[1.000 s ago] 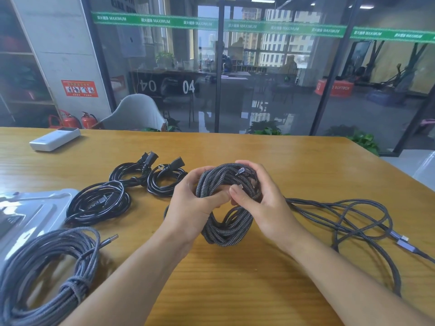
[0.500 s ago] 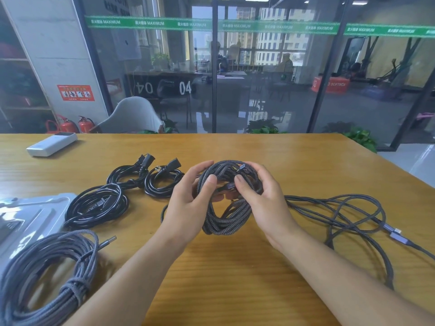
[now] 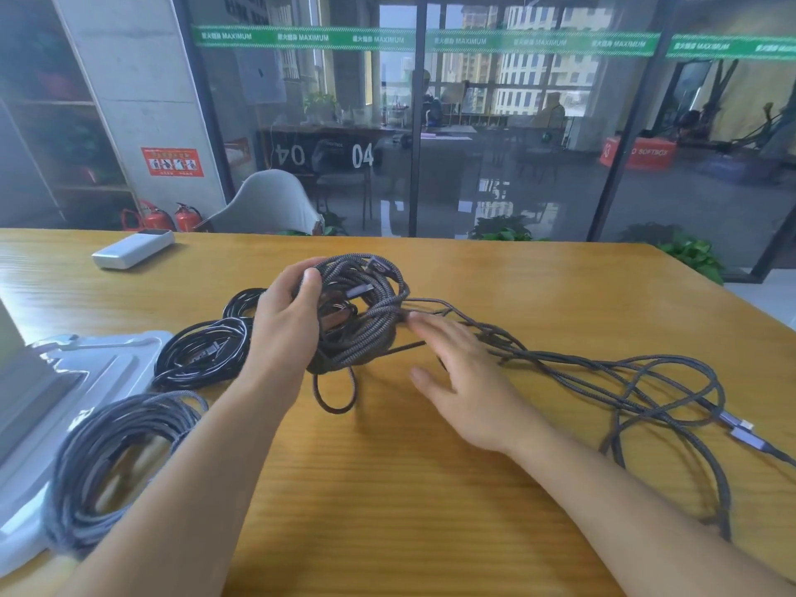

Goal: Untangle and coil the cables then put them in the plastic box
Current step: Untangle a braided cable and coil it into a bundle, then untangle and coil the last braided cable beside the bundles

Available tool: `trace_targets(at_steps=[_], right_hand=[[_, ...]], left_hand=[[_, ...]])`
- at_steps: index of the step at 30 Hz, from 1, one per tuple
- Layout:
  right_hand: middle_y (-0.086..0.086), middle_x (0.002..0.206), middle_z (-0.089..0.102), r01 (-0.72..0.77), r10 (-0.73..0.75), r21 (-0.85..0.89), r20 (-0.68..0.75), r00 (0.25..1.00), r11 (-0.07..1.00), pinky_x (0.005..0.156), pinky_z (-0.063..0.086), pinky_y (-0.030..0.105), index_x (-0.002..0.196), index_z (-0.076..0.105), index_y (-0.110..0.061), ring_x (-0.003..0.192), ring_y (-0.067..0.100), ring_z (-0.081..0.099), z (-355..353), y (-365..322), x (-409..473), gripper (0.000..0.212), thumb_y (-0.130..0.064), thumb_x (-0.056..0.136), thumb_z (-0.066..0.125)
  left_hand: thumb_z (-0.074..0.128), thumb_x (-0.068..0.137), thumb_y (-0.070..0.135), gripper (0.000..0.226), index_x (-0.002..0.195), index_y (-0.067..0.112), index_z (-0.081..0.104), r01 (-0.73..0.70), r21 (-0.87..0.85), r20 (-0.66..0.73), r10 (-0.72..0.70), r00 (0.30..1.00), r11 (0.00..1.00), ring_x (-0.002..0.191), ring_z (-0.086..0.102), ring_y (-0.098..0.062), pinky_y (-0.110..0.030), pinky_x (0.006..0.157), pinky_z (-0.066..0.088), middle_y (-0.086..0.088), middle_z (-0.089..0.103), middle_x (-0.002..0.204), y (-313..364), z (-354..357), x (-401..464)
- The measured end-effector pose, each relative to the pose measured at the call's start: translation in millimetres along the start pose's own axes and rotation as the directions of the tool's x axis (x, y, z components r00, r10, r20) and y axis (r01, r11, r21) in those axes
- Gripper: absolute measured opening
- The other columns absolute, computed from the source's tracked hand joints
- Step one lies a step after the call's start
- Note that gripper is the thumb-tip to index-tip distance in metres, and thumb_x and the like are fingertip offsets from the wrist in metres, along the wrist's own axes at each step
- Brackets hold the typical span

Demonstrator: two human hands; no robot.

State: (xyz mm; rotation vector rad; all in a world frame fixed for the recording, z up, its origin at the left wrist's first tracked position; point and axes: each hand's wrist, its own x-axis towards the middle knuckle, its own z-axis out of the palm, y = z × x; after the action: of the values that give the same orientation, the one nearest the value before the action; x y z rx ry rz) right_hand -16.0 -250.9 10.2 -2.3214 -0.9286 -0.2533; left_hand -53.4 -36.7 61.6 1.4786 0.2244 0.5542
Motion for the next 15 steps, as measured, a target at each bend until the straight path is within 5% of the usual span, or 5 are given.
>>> trace_targets(at_steps=[3, 6, 10, 15], right_hand=[[-0.016, 0.172, 0.013, 0.046, -0.025, -0.217, 0.099, 0.995, 0.975, 0.129, -0.003, 0.03, 0.162, 0.028, -0.036, 0.159, 0.005, 0.0, 8, 8, 4, 0.057, -0.037, 0.109, 0.049], [-0.013, 0.173, 0.013, -0.005, 0.044, -0.307, 0.121, 0.992, 0.952, 0.127, -0.009, 0.03, 0.162, 0.028, -0.041, 0.159, 0.006, -0.002, 4, 23, 8, 0.053, -0.035, 0.111, 0.044], [-0.011, 0.172, 0.019, -0.134, 0.171, -0.345, 0.079, 0.982, 0.929, 0.128, -0.003, 0.032, 0.161, 0.03, -0.041, 0.16, 0.008, 0.002, -11, 53, 10, 0.051, -0.029, 0.113, 0.04], [-0.007, 0.169, 0.03, -0.271, 0.284, -0.266, 0.012, 0.959, 0.925, 0.129, 0.001, 0.037, 0.158, 0.039, -0.038, 0.16, 0.011, 0.009, -27, 81, 9, 0.048, -0.024, 0.112, 0.042]], left_hand=[[0.043, 0.112, 0.03, 0.03, 0.124, 0.023, 0.07, 0.024, 0.075, -0.017, -0.023, 1.0, 0.997, 0.102, 0.076, -0.024, -0.05, 0.092, 0.061, -0.003, 0.077, 0.114, -8, -11, 8], [0.042, 0.112, 0.026, 0.031, 0.125, 0.021, 0.069, 0.018, 0.166, -0.045, -0.011, 0.999, 0.986, 0.104, 0.074, -0.021, -0.046, 0.093, 0.061, -0.003, 0.074, 0.117, -15, -16, 14], [0.039, 0.111, 0.028, 0.036, 0.128, 0.02, 0.069, 0.015, 0.298, -0.095, 0.014, 0.995, 0.954, 0.099, 0.072, -0.023, -0.051, 0.092, 0.06, 0.0, 0.073, 0.108, -21, -22, 21], [0.039, 0.108, 0.023, 0.034, 0.122, 0.02, 0.07, 0.044, 0.439, -0.1, 0.0, 0.995, 0.897, 0.089, 0.07, -0.044, -0.058, 0.085, 0.061, -0.017, 0.074, 0.092, -29, -33, 28]])
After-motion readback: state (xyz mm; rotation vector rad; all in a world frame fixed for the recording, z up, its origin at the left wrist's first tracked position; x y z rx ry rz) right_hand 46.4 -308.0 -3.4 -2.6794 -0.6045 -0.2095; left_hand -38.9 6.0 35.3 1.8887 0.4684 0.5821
